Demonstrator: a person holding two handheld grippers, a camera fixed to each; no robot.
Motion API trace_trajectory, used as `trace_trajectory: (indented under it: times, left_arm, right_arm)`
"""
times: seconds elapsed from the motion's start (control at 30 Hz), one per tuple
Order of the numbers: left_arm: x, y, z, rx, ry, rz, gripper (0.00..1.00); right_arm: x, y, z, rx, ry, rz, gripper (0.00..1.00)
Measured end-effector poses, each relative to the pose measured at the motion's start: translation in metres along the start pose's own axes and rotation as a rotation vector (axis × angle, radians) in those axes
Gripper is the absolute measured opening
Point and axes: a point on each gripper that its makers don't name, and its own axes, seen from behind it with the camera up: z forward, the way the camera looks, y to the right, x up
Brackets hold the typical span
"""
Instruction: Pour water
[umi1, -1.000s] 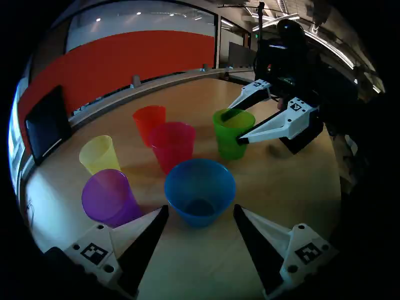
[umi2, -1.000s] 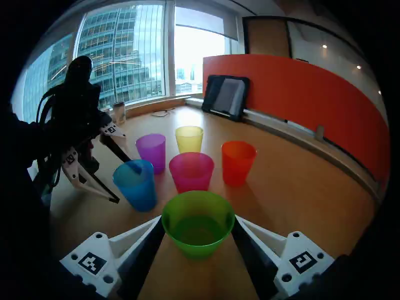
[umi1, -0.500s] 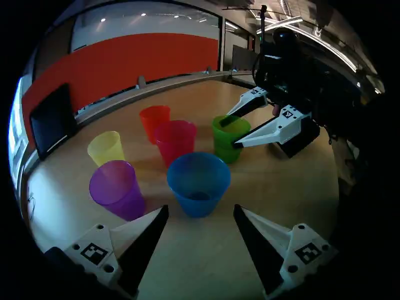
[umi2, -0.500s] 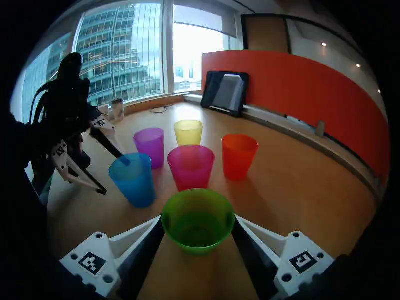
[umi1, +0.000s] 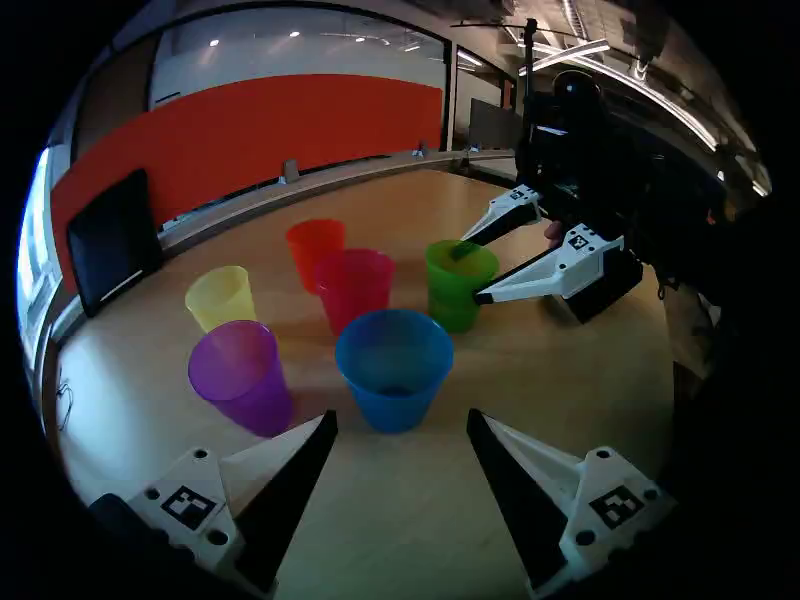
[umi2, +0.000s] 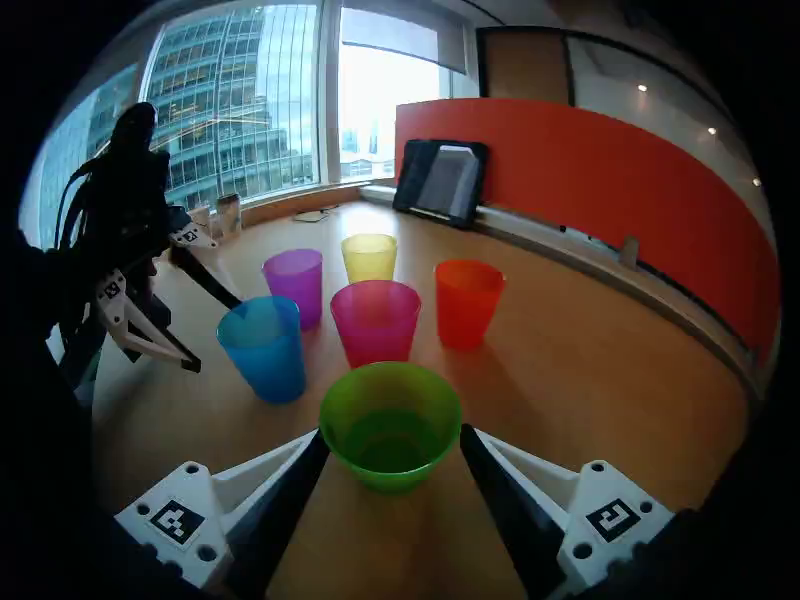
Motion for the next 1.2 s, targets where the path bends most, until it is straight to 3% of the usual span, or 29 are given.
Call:
trace_trajectory:
  times: [0.3,0.8,1.0,1.2]
  left_arm:
    - [0.007,-0.012,-0.022,0.059,0.045,-0.023,0.97]
    - [0.017,-0.029,-0.070,0.211,0.156,-0.073,0.97]
    - [0.031,-0.044,-0.086,0.304,0.229,-0.072,0.97]
    - [0.050,-0.065,-0.104,0.403,0.333,-0.122,0.97]
  right_arm:
    - [-0.001,0.006,-0.033,-0.058,0.042,0.022,1.00]
    - [0.003,0.006,-0.084,-0.155,0.140,0.063,1.00]
    - [0.018,0.012,-0.096,-0.216,0.209,0.093,1.00]
    - [0.034,0.025,-0.108,-0.291,0.289,0.139,1.00]
